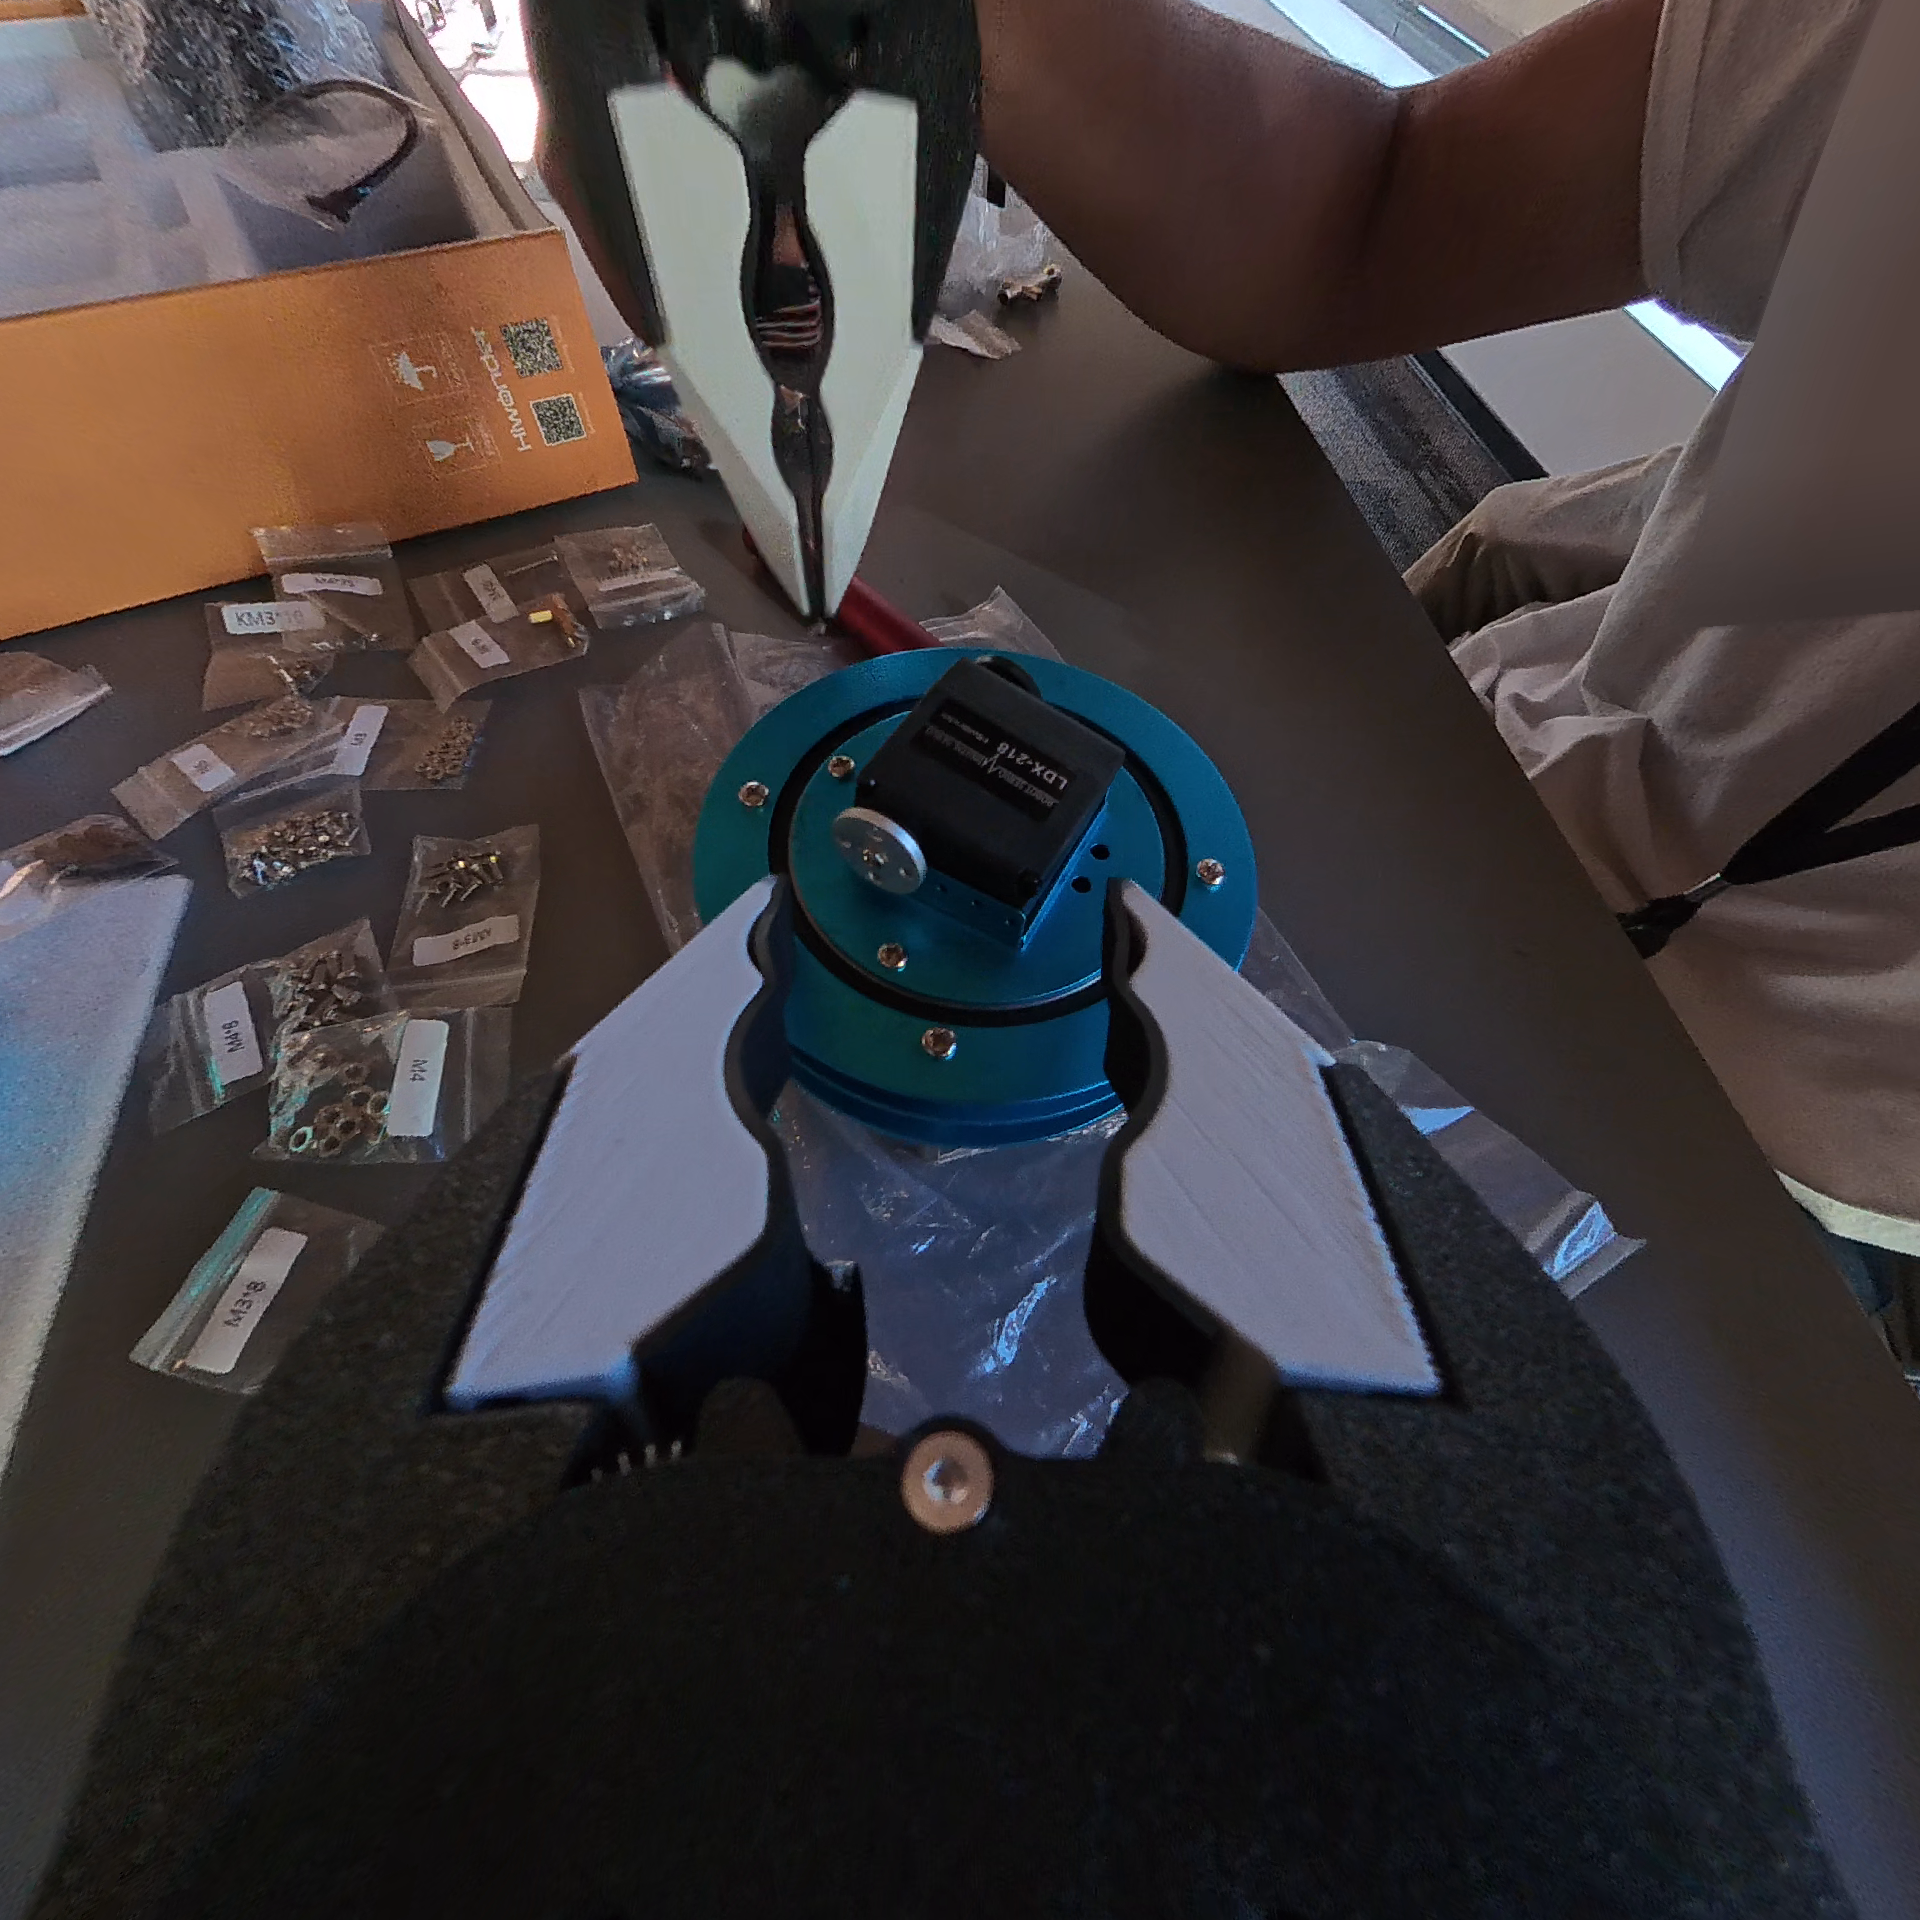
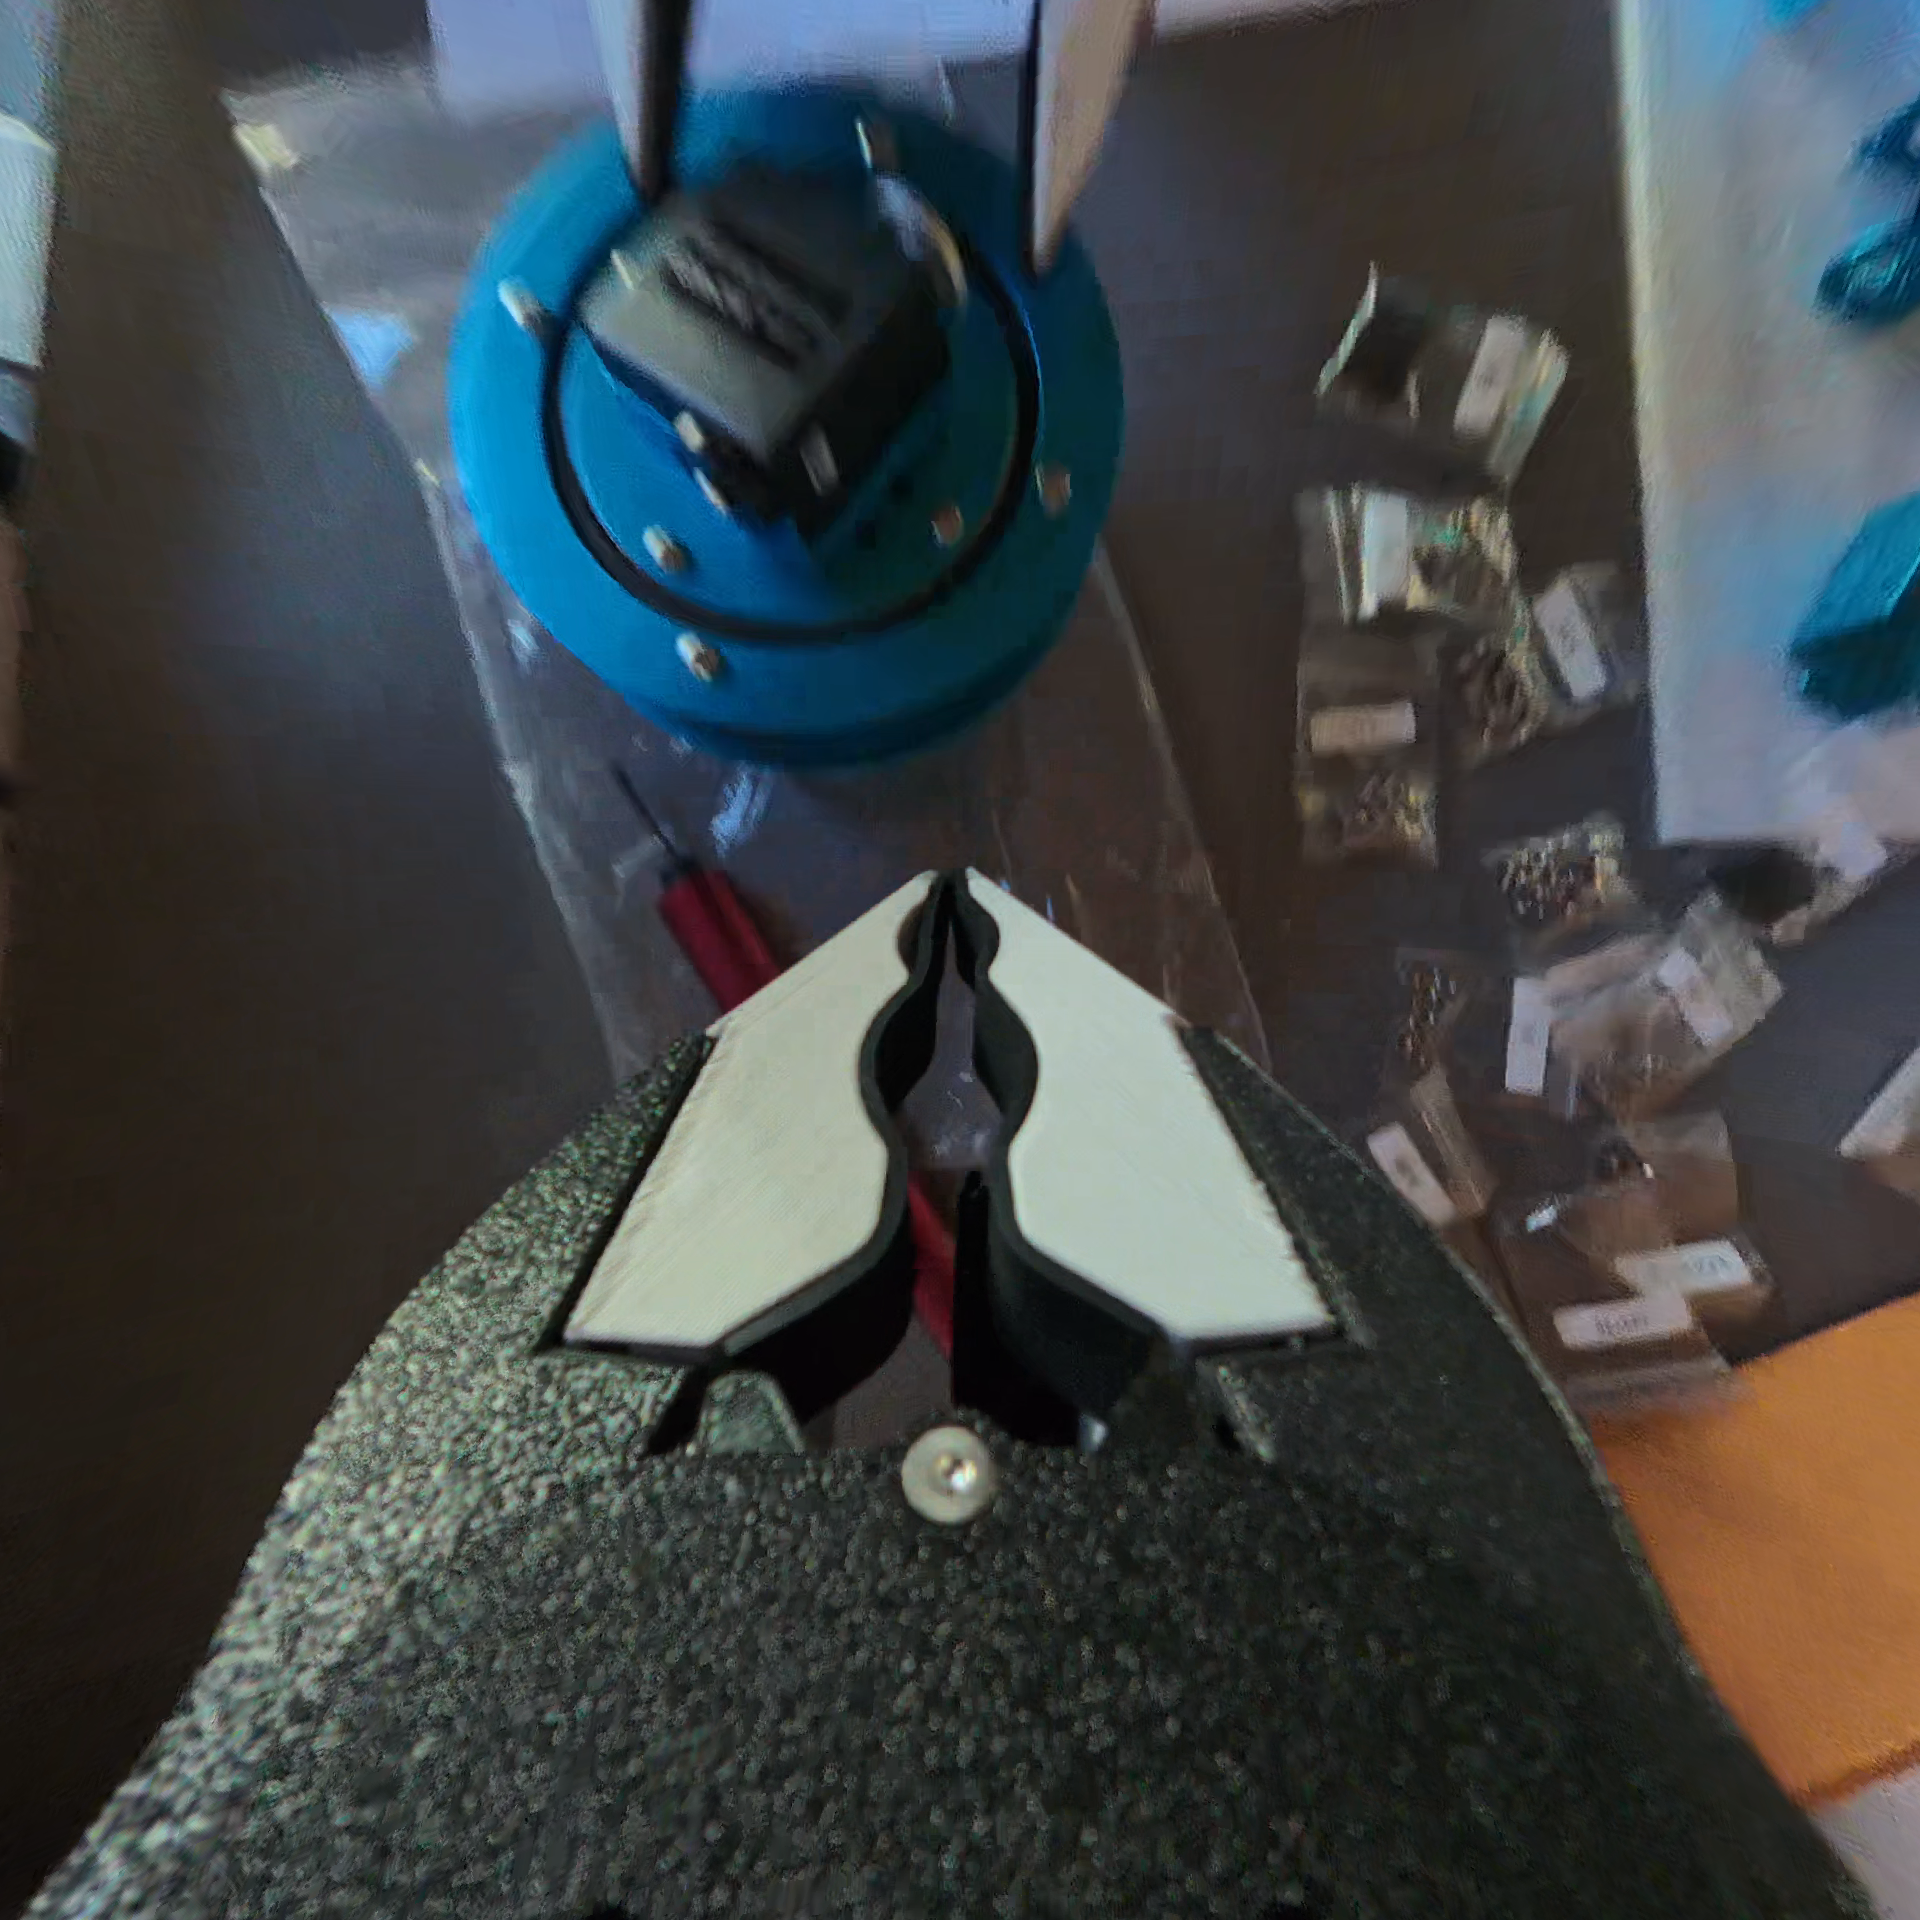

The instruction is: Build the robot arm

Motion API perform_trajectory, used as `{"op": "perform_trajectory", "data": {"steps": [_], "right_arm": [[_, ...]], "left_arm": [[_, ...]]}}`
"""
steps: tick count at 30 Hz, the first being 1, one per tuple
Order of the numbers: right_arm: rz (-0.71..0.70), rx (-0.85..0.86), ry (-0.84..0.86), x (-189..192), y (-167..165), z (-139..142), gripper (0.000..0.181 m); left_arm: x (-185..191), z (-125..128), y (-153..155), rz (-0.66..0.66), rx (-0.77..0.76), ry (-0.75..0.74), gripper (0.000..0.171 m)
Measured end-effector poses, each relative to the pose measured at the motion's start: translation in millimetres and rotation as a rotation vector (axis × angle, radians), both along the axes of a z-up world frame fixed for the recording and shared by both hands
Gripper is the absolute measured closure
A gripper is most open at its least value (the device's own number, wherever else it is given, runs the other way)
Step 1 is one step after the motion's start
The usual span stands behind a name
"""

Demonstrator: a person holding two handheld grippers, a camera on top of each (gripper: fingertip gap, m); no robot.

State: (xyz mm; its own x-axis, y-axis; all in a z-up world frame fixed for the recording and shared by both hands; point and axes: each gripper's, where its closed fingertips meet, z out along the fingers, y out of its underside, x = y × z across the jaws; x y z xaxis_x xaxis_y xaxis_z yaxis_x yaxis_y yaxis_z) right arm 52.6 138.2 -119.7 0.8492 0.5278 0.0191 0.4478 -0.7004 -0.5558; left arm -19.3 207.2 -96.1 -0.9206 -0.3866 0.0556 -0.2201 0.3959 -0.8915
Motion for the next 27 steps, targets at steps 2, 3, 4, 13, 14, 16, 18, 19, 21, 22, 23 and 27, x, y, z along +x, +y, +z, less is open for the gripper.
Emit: {"op": "perform_trajectory", "data": {"steps": [2,3,4,13,14,16,18,19,21,22,23,27], "right_arm": [[0.006,-0.003,-0.020,2,-3,-12,0.181],[0.009,-0.024,-0.012,2,-6,-19,0.181],[0.001,-0.052,-0.011,4,-10,-26,0.174],[-0.225,0.225,0.364,-55,-12,12,0.094],[-0.280,0.235,0.353,-64,-11,5,0.091],[-0.360,0.250,0.297,-80,-7,-12,0.081],[-0.435,0.267,0.240,-82,2,-20,0.083],[-0.470,0.268,0.239,-79,6,-23,0.083],[-0.496,0.269,0.281,-75,13,-22,0.076],[-0.504,0.275,0.318,-73,15,-19,0.077],[-0.491,0.280,0.357,-74,16,-17,0.076],[-0.463,0.254,0.279,-70,26,-30,0.081]], "left_arm": [[0,3,1,0.000,-0.007,-0.001,0.113],[-1,4,1,0.000,-0.010,-0.001,0.113],[-1,5,1,-0.001,-0.014,0.000,0.111],[-18,6,33,0.112,0.198,-0.085,0.102],[-23,2,34,0.118,0.251,-0.096,0.102],[-29,-9,34,0.111,0.366,-0.111,0.100],[-32,-15,29,0.109,0.401,-0.097,0.104],[-33,-19,25,0.113,0.386,-0.055,0.105],[-31,-28,25,0.143,0.374,0.006,0.101],[-28,-28,27,0.176,0.351,0.011,0.101],[-26,-27,27,0.202,0.300,0.034,0.099],[-22,-30,17,0.237,0.102,0.147,0.091]]}}
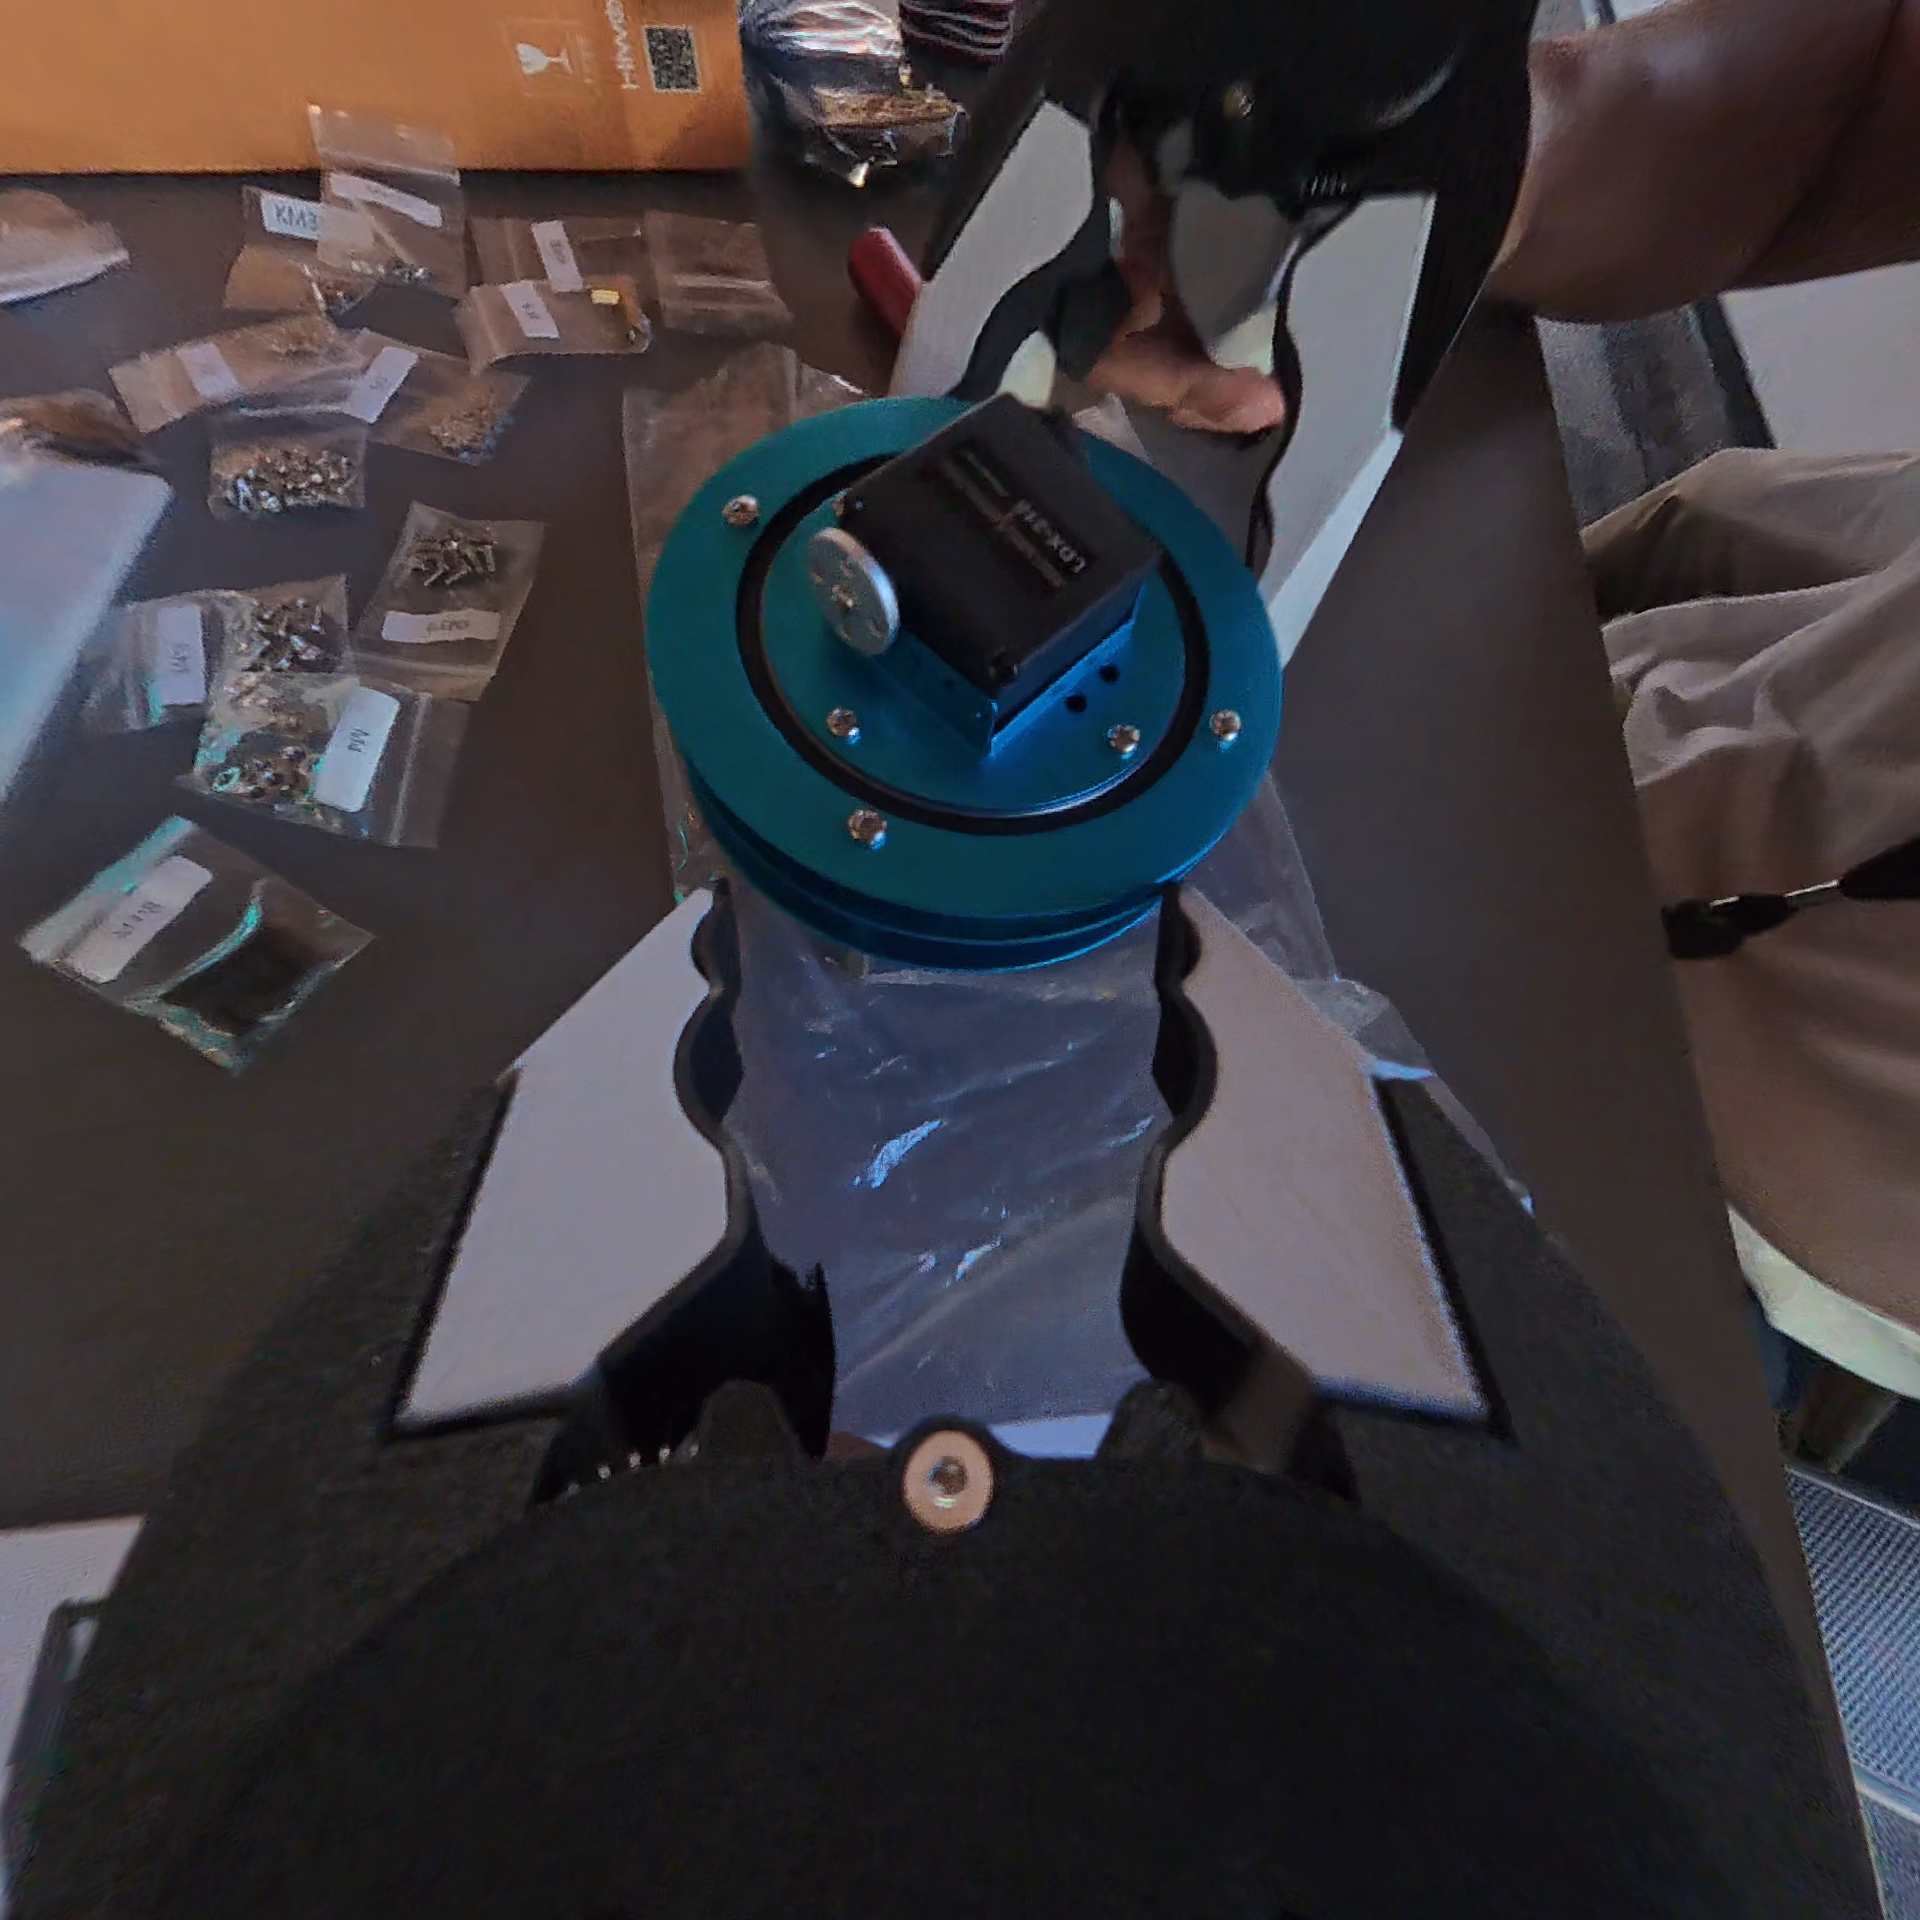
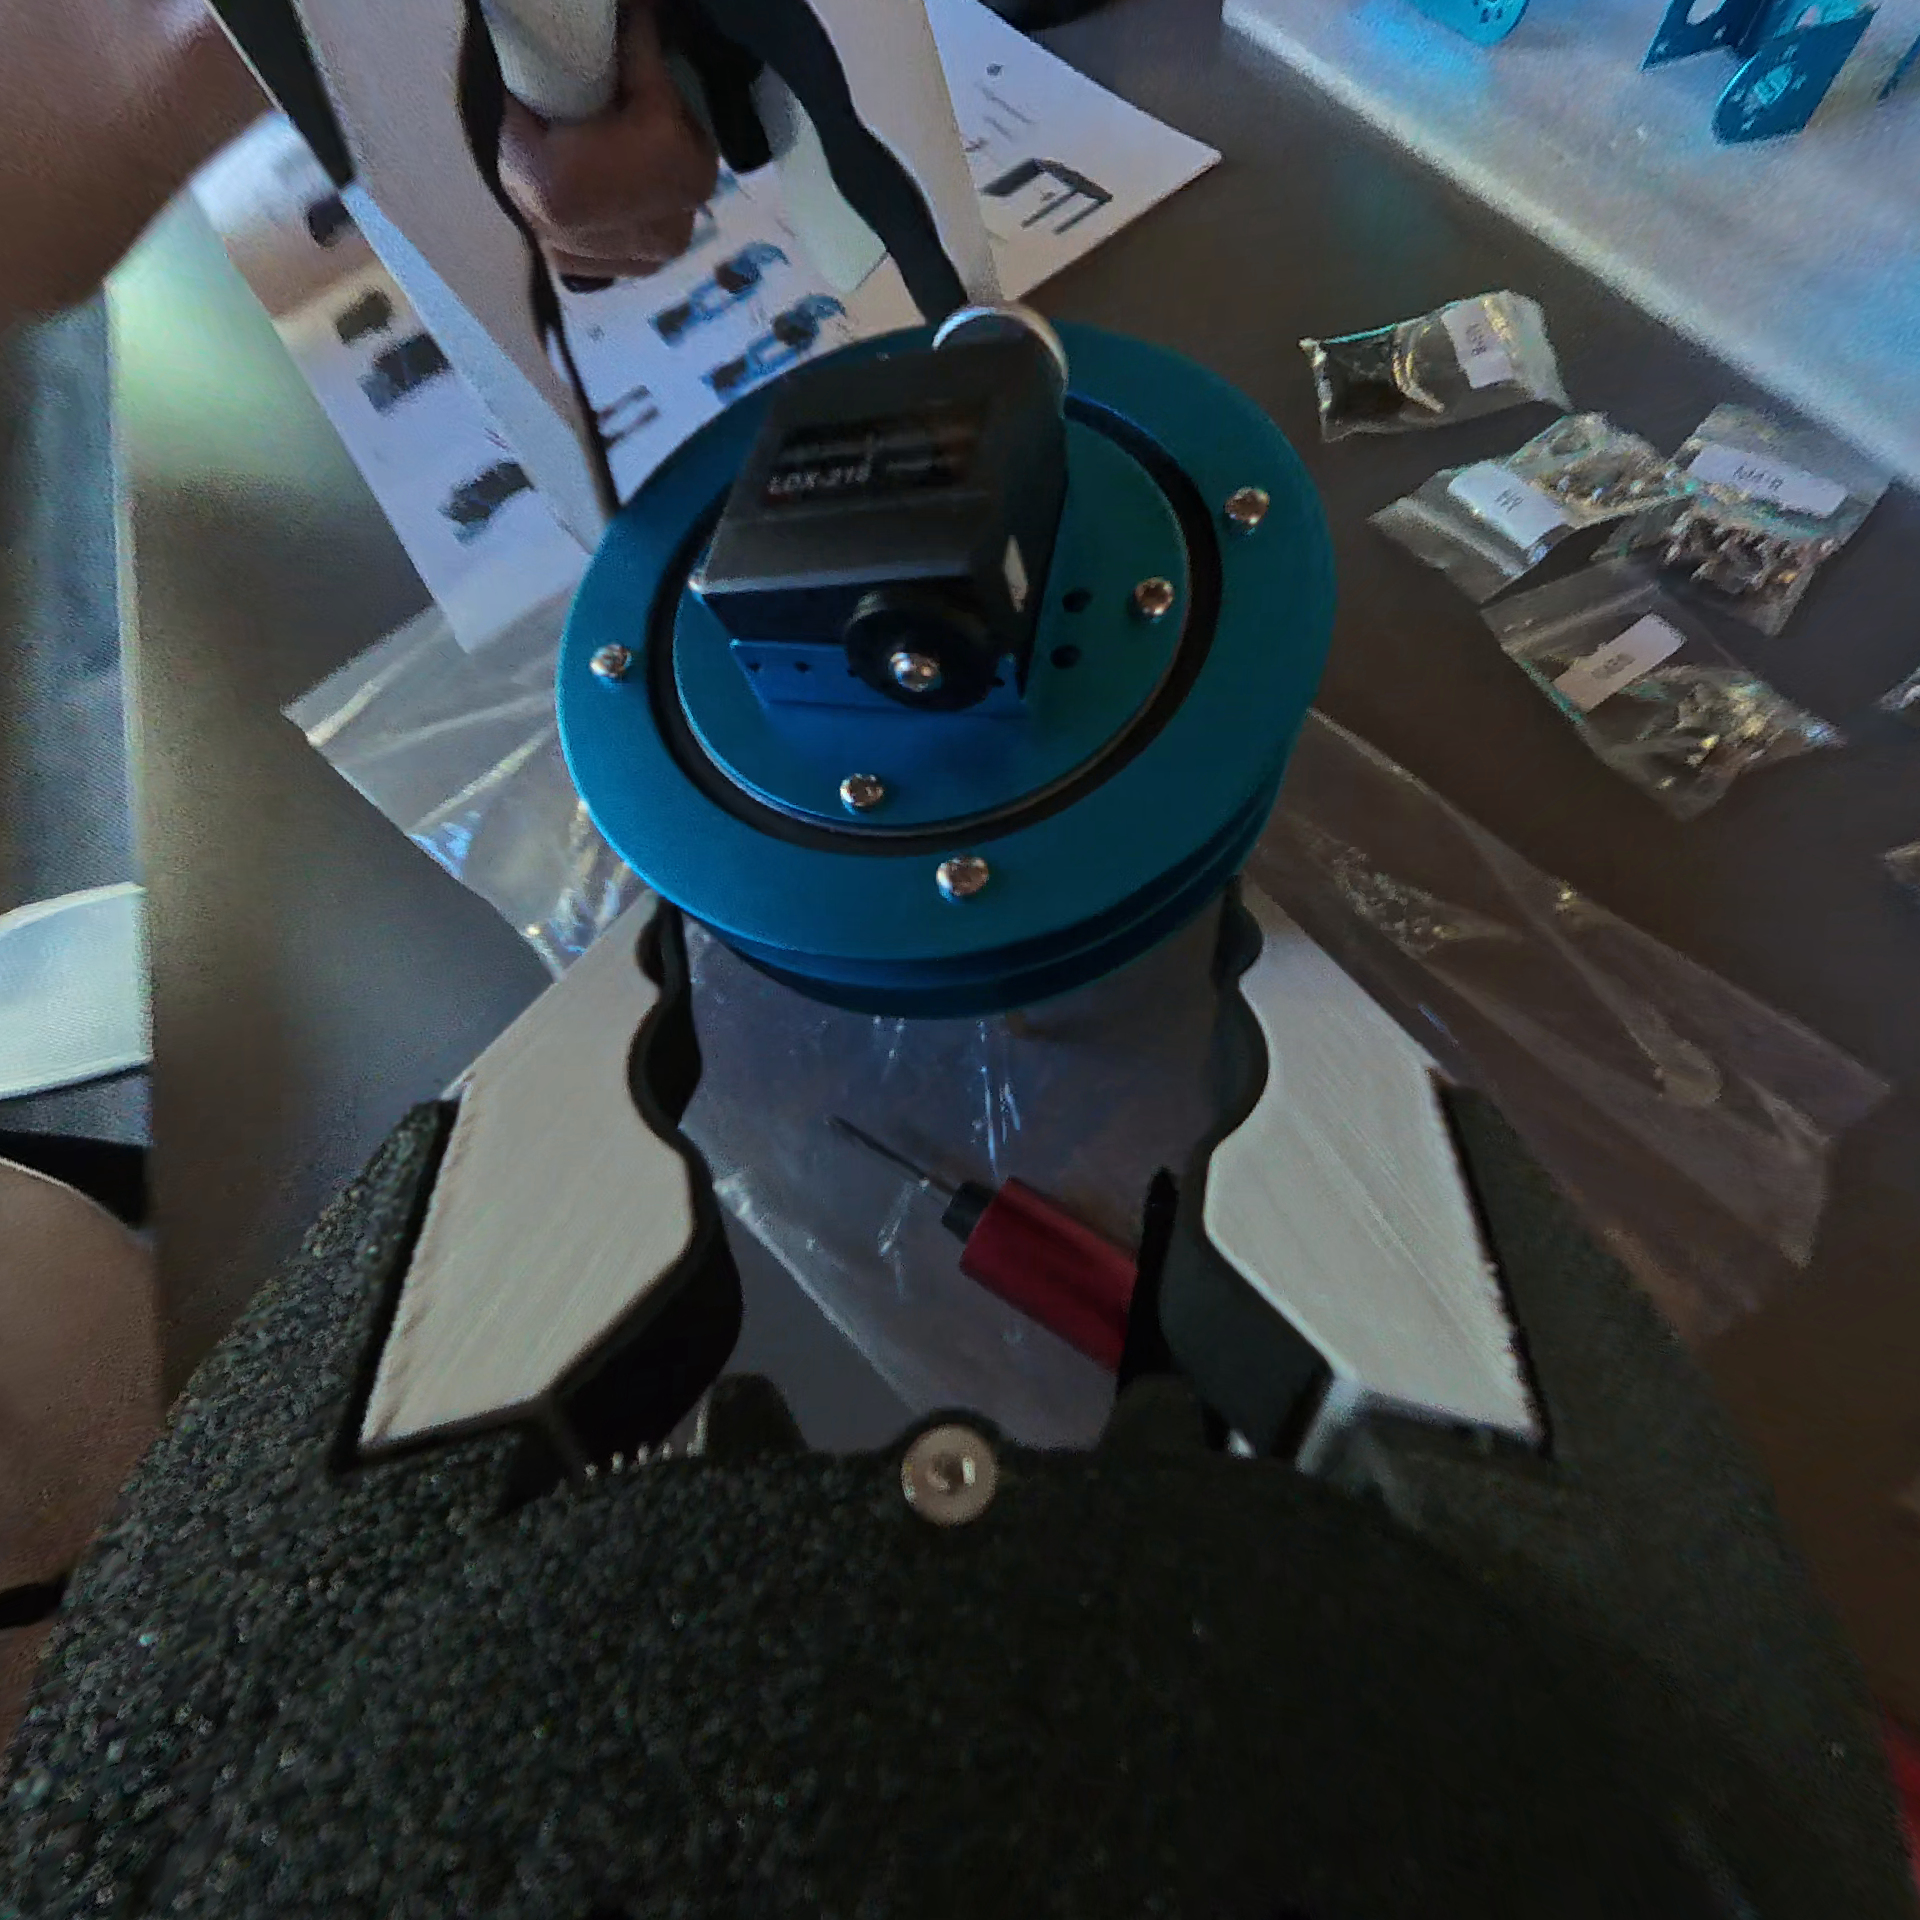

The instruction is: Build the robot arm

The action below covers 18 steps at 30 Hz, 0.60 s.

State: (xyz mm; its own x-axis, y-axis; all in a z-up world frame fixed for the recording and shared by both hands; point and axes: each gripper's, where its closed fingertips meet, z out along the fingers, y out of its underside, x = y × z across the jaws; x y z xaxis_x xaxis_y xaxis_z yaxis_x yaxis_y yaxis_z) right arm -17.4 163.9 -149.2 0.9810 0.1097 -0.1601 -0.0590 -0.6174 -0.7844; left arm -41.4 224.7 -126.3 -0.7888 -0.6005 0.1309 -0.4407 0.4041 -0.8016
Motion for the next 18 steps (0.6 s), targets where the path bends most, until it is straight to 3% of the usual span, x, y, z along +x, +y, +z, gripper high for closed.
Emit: {"op": "perform_trajectory", "data": {"steps": [8,12,18], "right_arm": [[0.100,-0.065,-0.143,6,2,4,0.080],[0.220,-0.124,-0.322,7,4,27,0.081],[0.464,-0.337,-0.377,9,0,40,0.092]], "left_arm": [[-2,-2,-12,0.082,0.028,-0.049,0.086],[-9,-6,-11,0.152,0.074,-0.043,0.087],[-16,-20,-14,0.223,0.087,0.006,0.094]]}}
